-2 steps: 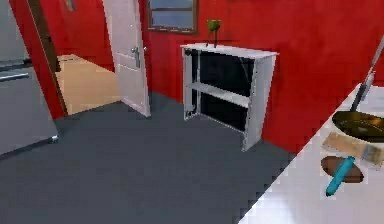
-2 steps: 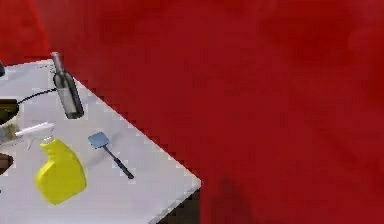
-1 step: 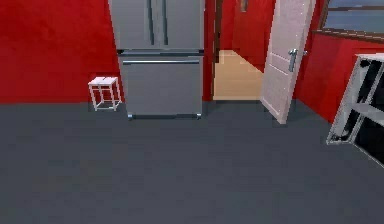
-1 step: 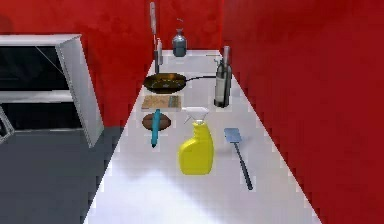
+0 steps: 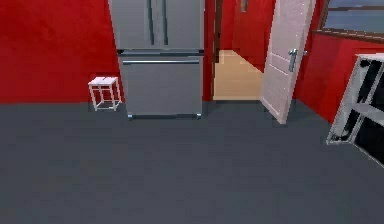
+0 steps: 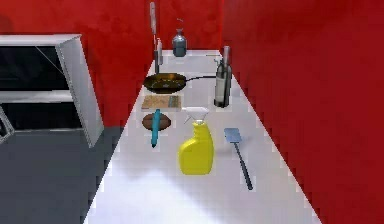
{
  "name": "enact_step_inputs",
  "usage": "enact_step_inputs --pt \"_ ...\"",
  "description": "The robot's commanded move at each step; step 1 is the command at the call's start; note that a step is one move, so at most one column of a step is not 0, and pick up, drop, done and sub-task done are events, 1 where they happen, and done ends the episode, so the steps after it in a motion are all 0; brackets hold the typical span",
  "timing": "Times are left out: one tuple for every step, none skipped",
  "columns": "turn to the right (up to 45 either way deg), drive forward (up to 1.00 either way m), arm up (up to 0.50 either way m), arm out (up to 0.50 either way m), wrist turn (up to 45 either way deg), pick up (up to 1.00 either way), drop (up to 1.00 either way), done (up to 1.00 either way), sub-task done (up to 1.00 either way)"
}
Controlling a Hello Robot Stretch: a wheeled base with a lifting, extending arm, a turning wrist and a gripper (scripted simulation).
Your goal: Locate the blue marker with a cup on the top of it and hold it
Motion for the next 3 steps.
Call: enact_step_inputs --pt "0.0 0.00 0.38 0.00 0.0 0.00 0.00 0.00 0.00" --pt "0.0 0.00 0.00 0.34 0.0 0.00 0.00 0.00 0.00" --pt "0.0 0.00 0.00 0.00 45.0 0.00 0.00 0.00 0.00"
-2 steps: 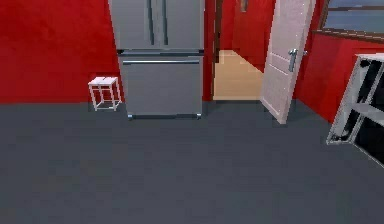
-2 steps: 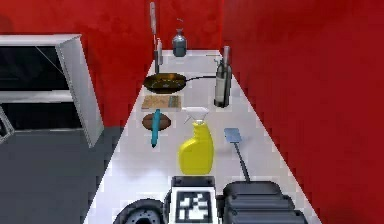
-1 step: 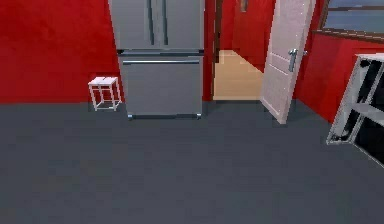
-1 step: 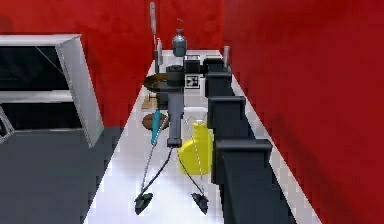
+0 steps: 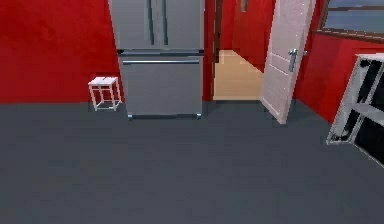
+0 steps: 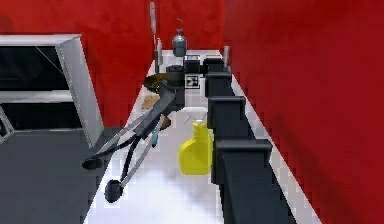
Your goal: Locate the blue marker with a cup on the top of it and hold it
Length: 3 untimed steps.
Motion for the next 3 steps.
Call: enact_step_inputs --pt "0.0 0.00 0.00 0.00 45.0 0.00 0.00 0.00 0.00" --pt "0.0 0.00 0.00 0.00 45.0 0.00 0.00 0.00 0.00" --pt "0.0 0.00 0.00 0.00 9.0 0.00 0.00 0.00 0.00"
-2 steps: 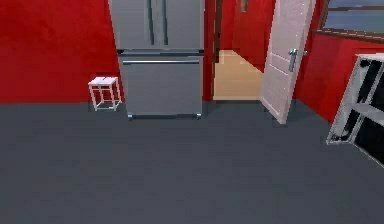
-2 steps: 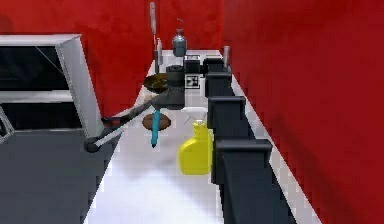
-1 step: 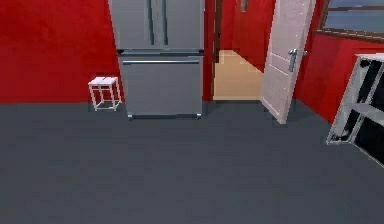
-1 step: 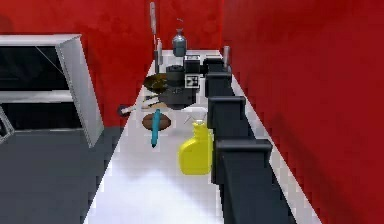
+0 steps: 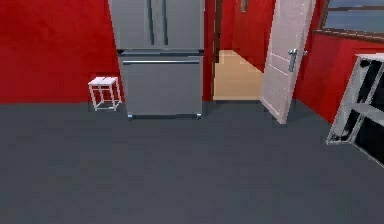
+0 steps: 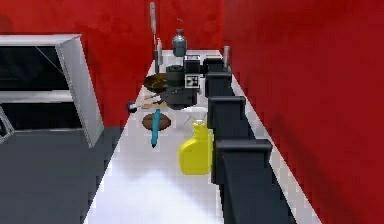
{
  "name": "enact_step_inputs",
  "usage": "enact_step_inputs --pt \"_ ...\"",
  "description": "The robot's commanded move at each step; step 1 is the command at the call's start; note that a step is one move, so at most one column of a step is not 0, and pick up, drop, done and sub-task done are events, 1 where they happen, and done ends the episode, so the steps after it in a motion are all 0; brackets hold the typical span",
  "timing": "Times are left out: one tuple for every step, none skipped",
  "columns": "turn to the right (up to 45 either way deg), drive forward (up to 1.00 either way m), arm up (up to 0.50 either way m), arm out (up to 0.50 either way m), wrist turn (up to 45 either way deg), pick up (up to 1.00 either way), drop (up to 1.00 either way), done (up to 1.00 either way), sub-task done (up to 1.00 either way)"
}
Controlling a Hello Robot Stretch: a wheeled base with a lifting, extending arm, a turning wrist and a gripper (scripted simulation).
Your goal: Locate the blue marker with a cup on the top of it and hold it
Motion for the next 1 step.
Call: enact_step_inputs --pt "0.0 0.00 -0.14 0.00 0.0 0.00 0.00 0.00 0.00"
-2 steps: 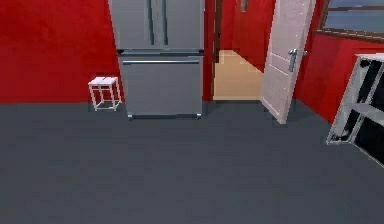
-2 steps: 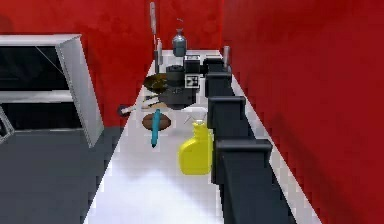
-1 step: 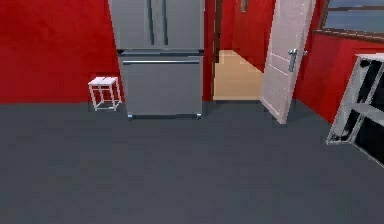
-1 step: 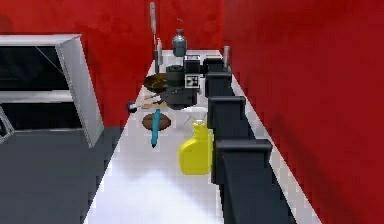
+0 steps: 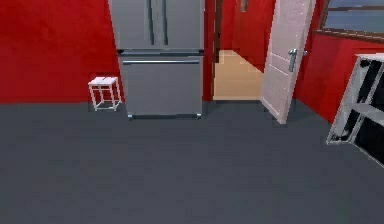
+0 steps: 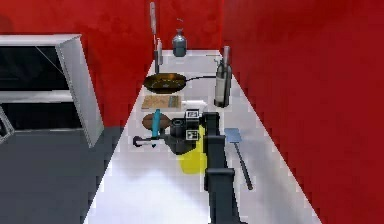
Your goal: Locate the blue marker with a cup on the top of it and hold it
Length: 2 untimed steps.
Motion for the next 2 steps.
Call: enact_step_inputs --pt "0.0 0.00 0.00 0.00 0.0 1.00 0.00 0.00 0.00" --pt "0.0 0.00 0.10 0.00 0.0 0.00 0.00 0.00 0.00"
